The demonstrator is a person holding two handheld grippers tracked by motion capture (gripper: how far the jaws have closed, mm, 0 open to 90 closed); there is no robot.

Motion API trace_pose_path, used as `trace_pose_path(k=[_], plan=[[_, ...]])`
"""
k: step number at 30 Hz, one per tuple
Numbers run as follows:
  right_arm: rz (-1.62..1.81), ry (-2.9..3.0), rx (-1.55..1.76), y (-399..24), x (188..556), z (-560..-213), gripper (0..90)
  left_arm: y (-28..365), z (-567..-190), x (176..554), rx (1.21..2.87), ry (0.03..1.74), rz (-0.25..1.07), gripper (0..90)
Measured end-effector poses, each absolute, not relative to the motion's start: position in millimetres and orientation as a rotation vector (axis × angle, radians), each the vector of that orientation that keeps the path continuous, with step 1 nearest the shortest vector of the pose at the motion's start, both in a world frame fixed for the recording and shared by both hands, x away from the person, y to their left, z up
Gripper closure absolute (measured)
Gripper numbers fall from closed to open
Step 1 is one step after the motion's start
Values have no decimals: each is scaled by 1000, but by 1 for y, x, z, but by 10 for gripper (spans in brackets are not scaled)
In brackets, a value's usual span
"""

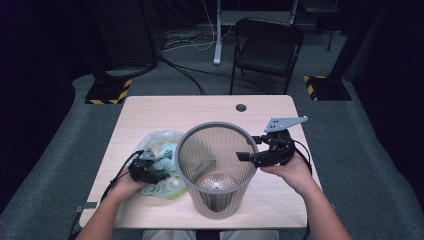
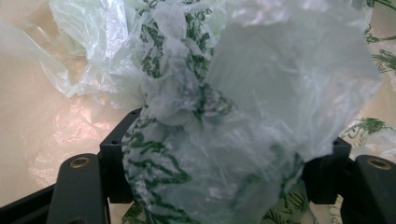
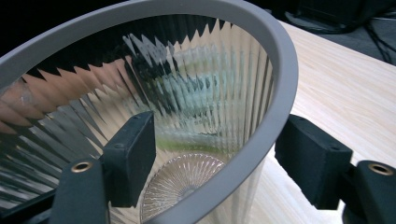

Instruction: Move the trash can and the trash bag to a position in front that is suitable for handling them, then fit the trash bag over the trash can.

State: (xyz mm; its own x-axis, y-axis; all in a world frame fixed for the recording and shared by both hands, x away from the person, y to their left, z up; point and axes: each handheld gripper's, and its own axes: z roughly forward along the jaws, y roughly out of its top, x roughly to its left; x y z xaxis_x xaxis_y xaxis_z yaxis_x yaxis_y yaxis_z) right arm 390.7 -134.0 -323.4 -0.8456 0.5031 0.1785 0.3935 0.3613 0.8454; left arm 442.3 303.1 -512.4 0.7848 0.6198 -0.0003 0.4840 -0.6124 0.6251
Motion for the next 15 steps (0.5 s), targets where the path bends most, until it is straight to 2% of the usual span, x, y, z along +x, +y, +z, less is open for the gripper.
trace_pose_path(k=[2,3,9,15], plan=[[1499,2493,812,-133,389,-322,286,303,-512,443,2349,821,289,301],[1508,2477,788,-136,387,-319,286,303,-512,443,2346,825,293,345],[1550,2405,815,-155,384,-309,271,301,-511,442,2337,823,296,441],[1547,2369,796,-165,378,-307,279,294,-510,441,2328,816,295,598]])
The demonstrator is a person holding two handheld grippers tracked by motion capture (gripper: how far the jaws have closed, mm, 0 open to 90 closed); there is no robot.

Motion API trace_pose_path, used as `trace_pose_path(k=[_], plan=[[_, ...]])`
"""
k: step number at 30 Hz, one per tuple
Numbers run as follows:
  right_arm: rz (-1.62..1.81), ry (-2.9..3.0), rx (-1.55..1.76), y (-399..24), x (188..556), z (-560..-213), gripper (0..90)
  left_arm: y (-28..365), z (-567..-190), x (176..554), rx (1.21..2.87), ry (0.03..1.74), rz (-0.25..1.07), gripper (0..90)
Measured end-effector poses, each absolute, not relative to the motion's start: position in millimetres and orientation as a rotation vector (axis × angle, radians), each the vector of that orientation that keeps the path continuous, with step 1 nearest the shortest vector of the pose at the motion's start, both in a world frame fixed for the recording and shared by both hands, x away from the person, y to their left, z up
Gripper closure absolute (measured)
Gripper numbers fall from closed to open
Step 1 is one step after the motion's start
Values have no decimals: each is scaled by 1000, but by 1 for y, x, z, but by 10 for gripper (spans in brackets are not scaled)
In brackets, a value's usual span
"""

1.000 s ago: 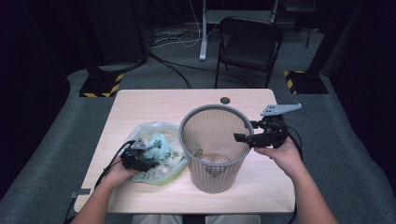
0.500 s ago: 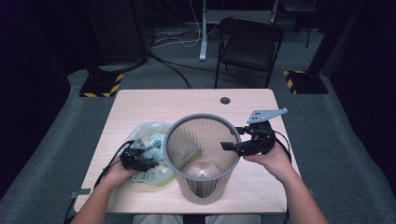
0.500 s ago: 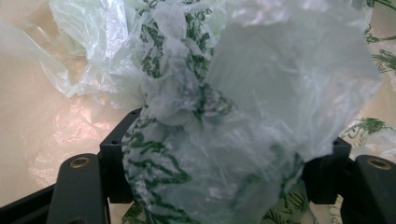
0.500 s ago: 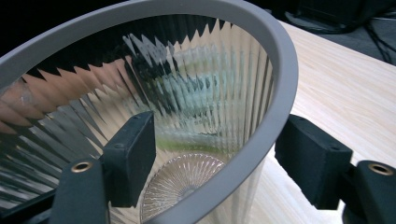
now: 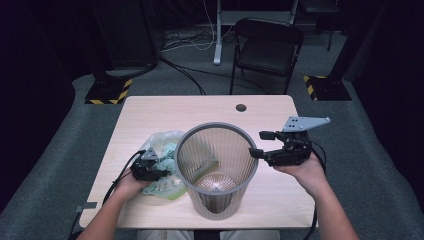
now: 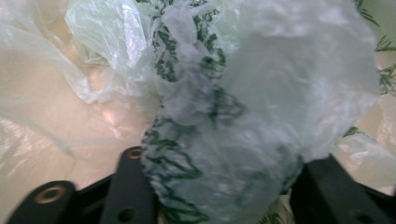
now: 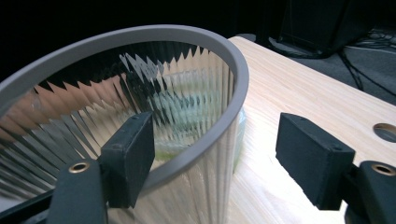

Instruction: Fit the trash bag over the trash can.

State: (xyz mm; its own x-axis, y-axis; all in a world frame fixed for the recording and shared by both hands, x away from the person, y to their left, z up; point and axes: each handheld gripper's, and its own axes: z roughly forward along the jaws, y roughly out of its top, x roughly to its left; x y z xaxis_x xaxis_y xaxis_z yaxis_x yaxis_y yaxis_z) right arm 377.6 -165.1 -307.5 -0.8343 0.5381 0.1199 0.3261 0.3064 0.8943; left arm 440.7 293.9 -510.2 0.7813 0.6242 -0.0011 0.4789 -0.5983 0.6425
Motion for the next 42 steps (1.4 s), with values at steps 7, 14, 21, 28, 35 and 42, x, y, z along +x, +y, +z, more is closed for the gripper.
trace_pose_path(k=[7,14,21,28,35,42], plan=[[1570,2337,787,-174,374,-306,303,292,-508,439,2339,805,253,705],[1580,2336,733,-175,369,-301,328,300,-491,435,2284,797,279,755],[1584,2343,720,-177,370,-298,365,309,-472,433,2219,802,292,786],[1588,2372,713,-174,373,-299,411,321,-449,426,2154,793,311,792],[1588,2345,704,-170,369,-298,363,334,-428,418,2086,774,342,791],[1602,2325,712,-170,368,-295,346,347,-411,412,2035,766,371,791]])
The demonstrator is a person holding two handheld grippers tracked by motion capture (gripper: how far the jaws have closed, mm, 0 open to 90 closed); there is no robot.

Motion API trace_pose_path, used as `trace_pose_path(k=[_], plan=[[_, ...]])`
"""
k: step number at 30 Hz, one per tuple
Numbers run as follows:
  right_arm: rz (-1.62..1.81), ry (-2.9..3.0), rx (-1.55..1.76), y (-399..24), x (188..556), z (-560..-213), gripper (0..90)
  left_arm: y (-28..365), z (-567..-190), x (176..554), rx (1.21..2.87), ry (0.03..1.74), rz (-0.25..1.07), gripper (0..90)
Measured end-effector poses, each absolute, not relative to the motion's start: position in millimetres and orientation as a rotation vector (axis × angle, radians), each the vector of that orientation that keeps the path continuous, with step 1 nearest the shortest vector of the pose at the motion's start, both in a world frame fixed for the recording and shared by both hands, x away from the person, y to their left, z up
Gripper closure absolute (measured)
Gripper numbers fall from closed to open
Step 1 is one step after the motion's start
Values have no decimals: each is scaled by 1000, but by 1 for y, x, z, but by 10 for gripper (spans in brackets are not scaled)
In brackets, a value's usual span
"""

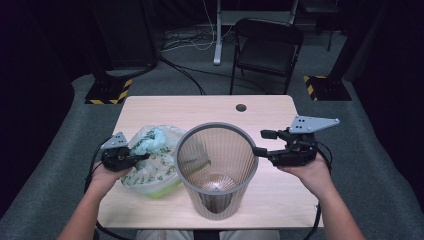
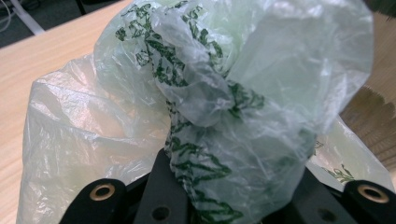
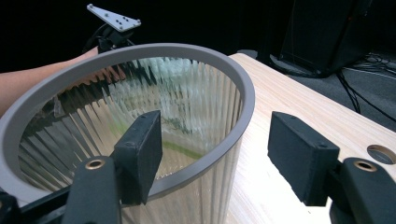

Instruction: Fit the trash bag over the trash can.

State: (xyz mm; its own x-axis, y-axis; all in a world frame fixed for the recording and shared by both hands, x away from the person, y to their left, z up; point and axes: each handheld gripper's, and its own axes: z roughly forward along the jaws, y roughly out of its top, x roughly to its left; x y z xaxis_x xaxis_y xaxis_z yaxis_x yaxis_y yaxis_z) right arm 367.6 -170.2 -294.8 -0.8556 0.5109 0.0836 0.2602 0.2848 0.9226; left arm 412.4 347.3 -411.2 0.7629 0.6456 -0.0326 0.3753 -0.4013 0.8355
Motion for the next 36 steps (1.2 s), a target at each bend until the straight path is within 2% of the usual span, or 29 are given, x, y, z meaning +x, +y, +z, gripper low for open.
trace_pose_path(k=[17,36], plan=[[1579,2343,663,-163,366,-289,340,372,-366,399,1926,736,420,791],[1582,2333,672,-165,366,-290,327,402,-293,381,1798,678,473,795]])
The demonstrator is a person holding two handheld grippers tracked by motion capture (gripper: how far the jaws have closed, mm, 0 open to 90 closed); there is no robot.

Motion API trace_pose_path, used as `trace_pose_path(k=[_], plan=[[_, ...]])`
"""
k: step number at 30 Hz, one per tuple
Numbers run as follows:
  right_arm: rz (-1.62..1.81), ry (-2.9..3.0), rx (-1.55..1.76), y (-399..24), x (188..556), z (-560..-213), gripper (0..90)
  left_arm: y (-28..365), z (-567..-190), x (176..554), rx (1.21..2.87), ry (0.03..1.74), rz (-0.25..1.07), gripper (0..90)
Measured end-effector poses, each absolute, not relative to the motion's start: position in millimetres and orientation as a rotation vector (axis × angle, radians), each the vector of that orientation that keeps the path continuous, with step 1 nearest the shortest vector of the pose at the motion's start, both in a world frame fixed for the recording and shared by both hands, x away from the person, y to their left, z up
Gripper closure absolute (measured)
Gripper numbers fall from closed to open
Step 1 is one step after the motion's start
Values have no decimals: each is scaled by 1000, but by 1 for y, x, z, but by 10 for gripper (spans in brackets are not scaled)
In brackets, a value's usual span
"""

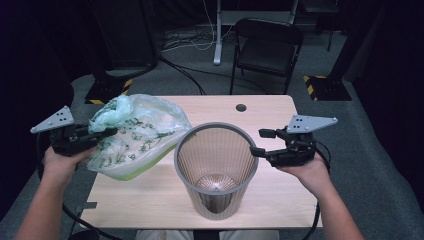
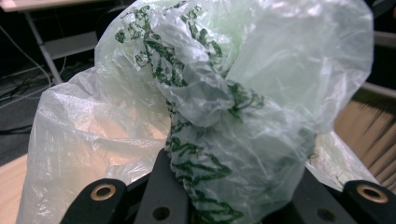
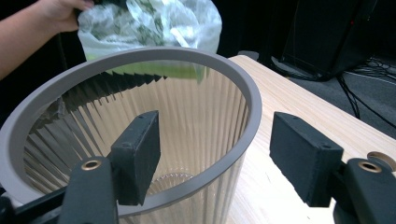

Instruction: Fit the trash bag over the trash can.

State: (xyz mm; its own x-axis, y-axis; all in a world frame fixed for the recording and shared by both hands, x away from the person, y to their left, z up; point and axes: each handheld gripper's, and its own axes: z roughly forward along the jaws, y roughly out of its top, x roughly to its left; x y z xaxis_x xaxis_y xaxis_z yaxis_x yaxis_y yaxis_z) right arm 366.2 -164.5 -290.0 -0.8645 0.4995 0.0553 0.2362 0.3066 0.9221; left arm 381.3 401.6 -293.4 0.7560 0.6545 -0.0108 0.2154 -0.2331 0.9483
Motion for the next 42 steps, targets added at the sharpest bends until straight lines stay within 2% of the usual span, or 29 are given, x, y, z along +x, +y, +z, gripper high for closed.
trace_pose_path(k=[13,18,31,42], plan=[[1605,2303,676,-171,364,-288,331,406,-257,370,1748,626,511,800],[1614,2286,677,-174,361,-287,331,405,-248,367,1732,599,488,802],[1618,2268,689,-180,358,-287,331,355,-253,379,1732,487,352,804],[1618,2254,695,-189,352,-287,333,302,-271,389,1778,403,236,804]])
